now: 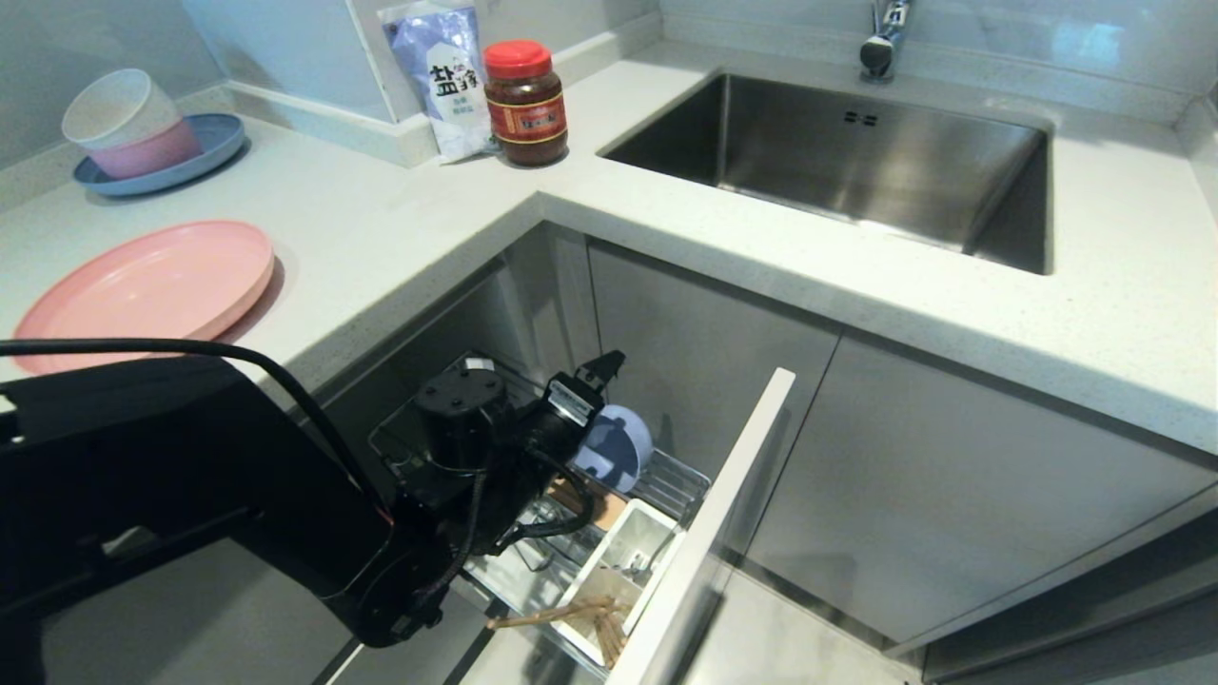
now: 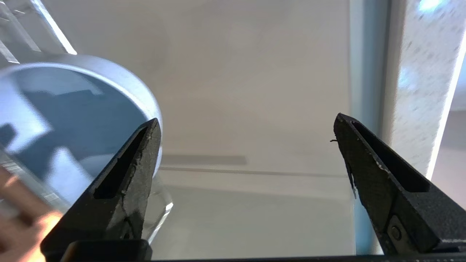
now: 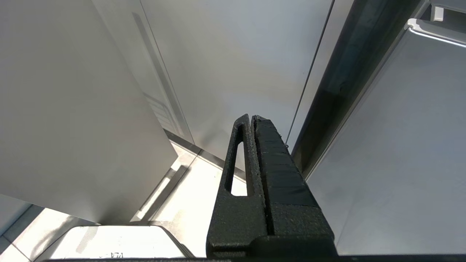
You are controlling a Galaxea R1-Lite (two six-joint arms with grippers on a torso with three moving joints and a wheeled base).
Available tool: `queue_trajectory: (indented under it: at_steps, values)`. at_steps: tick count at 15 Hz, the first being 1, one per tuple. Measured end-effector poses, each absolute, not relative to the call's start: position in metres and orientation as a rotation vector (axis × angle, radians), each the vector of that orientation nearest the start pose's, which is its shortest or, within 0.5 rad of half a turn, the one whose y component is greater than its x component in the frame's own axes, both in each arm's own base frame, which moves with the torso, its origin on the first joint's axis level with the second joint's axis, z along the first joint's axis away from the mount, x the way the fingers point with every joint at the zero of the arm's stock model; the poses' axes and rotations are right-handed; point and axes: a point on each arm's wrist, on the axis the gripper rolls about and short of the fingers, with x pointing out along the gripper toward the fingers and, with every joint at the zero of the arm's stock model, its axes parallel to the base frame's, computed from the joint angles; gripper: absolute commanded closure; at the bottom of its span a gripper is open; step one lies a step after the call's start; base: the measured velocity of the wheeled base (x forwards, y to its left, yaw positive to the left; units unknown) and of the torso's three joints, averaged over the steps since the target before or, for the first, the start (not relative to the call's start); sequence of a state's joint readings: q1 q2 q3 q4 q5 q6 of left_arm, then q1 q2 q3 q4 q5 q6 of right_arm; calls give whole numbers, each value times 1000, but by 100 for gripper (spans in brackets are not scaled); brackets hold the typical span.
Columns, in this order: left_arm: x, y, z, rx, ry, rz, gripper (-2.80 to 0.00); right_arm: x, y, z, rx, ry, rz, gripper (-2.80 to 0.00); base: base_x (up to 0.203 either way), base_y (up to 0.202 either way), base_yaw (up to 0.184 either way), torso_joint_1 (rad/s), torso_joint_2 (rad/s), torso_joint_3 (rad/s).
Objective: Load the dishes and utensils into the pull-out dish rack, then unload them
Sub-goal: Pick up the plate and place it in the cupboard
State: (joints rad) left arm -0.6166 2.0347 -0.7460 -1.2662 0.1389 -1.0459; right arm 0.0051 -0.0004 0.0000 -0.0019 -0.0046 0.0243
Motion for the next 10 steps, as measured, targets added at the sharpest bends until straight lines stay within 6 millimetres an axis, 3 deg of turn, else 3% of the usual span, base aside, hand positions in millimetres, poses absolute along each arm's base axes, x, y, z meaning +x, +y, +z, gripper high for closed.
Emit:
queue_trajectory:
  at_steps: [1, 10]
  values:
    - [291, -204, 123, -1010, 266, -419, 0, -23, 0, 76, 24, -3, 1, 0, 0, 0, 0, 0, 0, 0]
    - [276, -206, 149, -904, 179, -471, 0, -23, 0, 76, 24, -3, 0, 0, 0, 0, 0, 0, 0, 0]
